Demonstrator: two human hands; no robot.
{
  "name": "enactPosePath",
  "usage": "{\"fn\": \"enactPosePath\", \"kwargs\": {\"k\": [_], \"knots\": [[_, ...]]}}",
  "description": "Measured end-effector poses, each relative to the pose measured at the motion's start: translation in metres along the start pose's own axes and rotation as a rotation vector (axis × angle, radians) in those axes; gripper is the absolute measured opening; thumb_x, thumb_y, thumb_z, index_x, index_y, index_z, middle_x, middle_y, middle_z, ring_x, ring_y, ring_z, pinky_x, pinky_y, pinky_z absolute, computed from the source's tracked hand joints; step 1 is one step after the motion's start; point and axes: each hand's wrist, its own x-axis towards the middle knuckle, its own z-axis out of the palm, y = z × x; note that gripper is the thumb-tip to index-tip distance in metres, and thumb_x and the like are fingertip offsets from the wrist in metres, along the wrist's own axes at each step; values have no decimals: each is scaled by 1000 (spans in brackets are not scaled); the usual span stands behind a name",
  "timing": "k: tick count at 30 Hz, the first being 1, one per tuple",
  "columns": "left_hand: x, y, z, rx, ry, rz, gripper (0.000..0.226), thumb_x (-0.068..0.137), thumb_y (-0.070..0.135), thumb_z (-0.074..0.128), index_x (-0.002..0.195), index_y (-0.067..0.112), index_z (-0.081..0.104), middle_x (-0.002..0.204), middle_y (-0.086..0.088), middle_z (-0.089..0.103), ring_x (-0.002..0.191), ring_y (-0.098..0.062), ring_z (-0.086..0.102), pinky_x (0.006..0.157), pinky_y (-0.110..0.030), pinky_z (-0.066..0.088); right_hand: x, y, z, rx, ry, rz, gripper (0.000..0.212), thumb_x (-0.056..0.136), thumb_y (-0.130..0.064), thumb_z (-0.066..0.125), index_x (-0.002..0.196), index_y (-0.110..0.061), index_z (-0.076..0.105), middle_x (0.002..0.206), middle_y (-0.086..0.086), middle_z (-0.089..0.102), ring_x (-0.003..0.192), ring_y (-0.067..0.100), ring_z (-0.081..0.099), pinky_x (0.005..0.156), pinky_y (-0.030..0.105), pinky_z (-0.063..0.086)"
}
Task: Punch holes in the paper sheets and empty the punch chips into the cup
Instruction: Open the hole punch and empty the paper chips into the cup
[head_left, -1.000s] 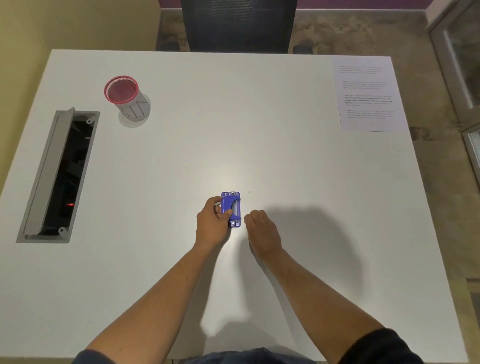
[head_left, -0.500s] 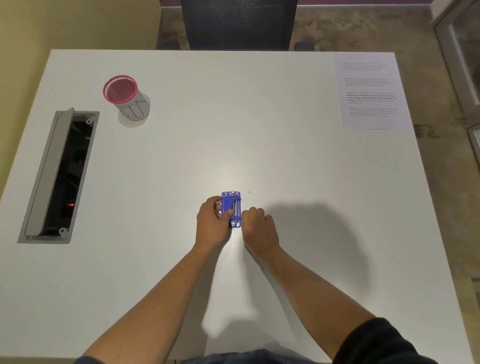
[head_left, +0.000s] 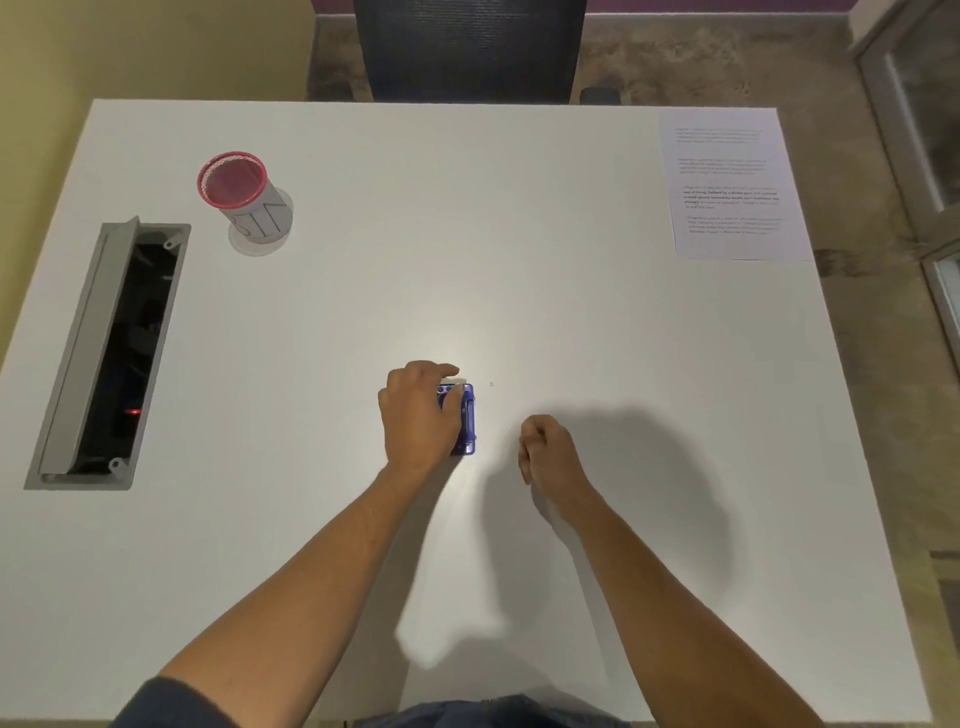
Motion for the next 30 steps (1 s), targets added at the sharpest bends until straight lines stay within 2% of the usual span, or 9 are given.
{"fn": "enactPosePath", "kwargs": {"k": [2,4,6,10,14,23,25,28,30], "knots": [[7,8,4,116,-34,78,21,90,22,62,108,21,72,115,-3,68,111,-29,53,88,-37,35,-1,-2,-7,135,-63,41,36,99,-1,32,69,-14,48,60,3,50,47,16,41,46,29,33],[12,15,10,225,-72,159,21,91,25,60,106,21,74,111,-3,70,106,-30,54,82,-38,34,-2,-4,-13,288,-121,89,45,100,-1,33,64,-17,55,61,1,56,53,16,47,53,32,38],[16,22,17,338,-108,235,22,92,26,57,104,22,75,108,-1,71,103,-29,55,78,-36,31,-3,-8,-17,460,-163,115,49,101,0,35,63,-19,59,67,1,59,60,16,51,59,28,41],[27,32,28,552,-198,285,27,96,23,46,92,25,73,91,4,68,95,-24,50,74,-33,25,-6,-20,-23,674,-212,91,34,102,-3,42,73,-13,55,74,2,59,65,14,55,60,23,45],[35,43,33,725,-269,304,26,85,4,49,80,20,69,77,3,63,88,-22,49,72,-33,28,-7,-32,-31,752,-237,55,29,102,-3,41,78,-11,56,76,1,62,68,14,59,64,22,49],[44,44,46,756,-319,365,26,82,-4,50,69,19,53,77,1,64,88,-22,51,69,-31,28,3,-50,-43,870,-252,-10,16,94,1,46,85,-5,57,75,1,71,69,13,69,66,19,56],[44,42,48,763,-334,360,27,81,-6,52,69,19,51,76,1,63,85,-21,49,68,-31,28,5,-53,-43,887,-251,-13,20,95,3,44,84,-5,59,75,2,71,69,14,69,65,19,56],[45,41,50,795,-351,358,31,79,-7,59,69,19,48,71,2,55,76,-19,38,66,-30,28,6,-56,-43,914,-260,-12,38,97,5,41,75,-9,69,76,5,71,69,16,69,65,21,57],[46,41,50,799,-353,371,30,80,-7,59,69,19,49,71,1,55,76,-18,36,67,-29,29,6,-58,-43,943,-254,-7,37,94,4,44,73,-7,72,76,9,72,68,20,70,64,24,58]]}}
